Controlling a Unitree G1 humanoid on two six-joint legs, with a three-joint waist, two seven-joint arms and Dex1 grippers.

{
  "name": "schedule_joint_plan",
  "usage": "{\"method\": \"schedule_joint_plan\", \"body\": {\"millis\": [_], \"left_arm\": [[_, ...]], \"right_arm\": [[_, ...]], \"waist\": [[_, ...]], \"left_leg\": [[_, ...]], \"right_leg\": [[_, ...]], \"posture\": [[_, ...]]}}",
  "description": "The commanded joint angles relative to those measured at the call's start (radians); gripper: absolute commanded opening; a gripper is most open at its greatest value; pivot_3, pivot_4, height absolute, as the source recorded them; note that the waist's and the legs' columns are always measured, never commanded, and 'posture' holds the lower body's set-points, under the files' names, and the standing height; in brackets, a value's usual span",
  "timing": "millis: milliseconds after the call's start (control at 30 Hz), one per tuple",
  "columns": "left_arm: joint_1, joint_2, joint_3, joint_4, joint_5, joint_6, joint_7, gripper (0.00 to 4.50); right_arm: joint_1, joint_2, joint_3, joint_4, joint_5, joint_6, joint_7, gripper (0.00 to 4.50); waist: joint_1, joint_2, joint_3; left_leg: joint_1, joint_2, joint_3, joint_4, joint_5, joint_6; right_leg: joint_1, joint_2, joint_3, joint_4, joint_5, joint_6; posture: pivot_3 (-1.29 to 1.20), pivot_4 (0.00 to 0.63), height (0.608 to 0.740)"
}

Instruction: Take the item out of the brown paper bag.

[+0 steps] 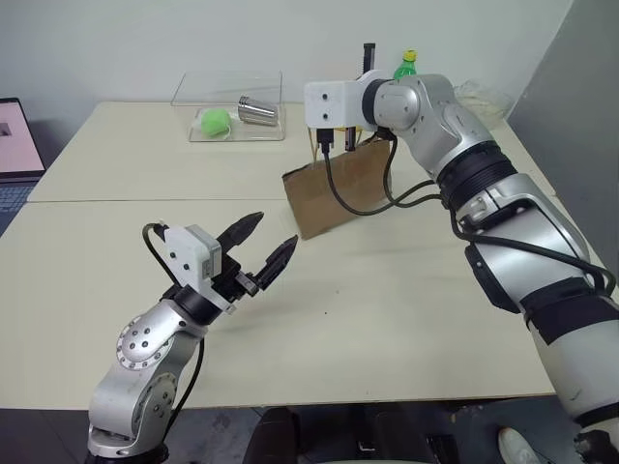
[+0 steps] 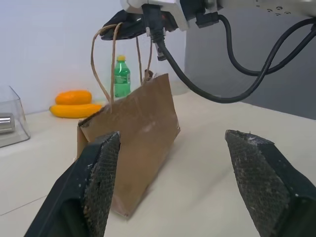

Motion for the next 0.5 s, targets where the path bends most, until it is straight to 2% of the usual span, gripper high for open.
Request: {"method": "schedule_joint_plan", "body": {"millis": [33,233,500], "left_arm": [[-0.009,-0.004,-0.003,-0.007,0.007,-0.022,-0.004,3.56],[-0.017,-0.011,-0.009,0.008,0.013,-0.031,-0.011,3.56],[-0.018,-0.007,-0.002,0.019,0.013,-0.04,-0.023,3.56]], "right_arm": [[-0.011,-0.024,-0.001,-0.065,-0.008,-0.019,0.012,0.02],[0.023,-0.056,-0.008,-0.164,-0.002,-0.036,0.097,0.02],[0.094,-0.049,-0.058,-0.307,0.081,0.045,0.209,0.02]], "waist": [[0.0,0.0,0.0],[0.001,0.0,0.0],[0.001,0.0,0.0]], "left_leg": [[0.0,0.0,0.0,0.0,0.0,0.0],[0.0,0.0,0.0,0.0,0.0,0.0],[0.0,0.0,0.0,0.0,0.0,0.0]], "right_leg": [[0.0,0.0,0.0,0.0,0.0,0.0],[0.0,0.0,0.0,0.0,0.0,0.0],[0.0,0.0,0.0,0.001,0.0,0.0]], "posture": [[0.0,0.15,0.74],[0.0,0.15,0.74],[0.0,0.15,0.74]]}}
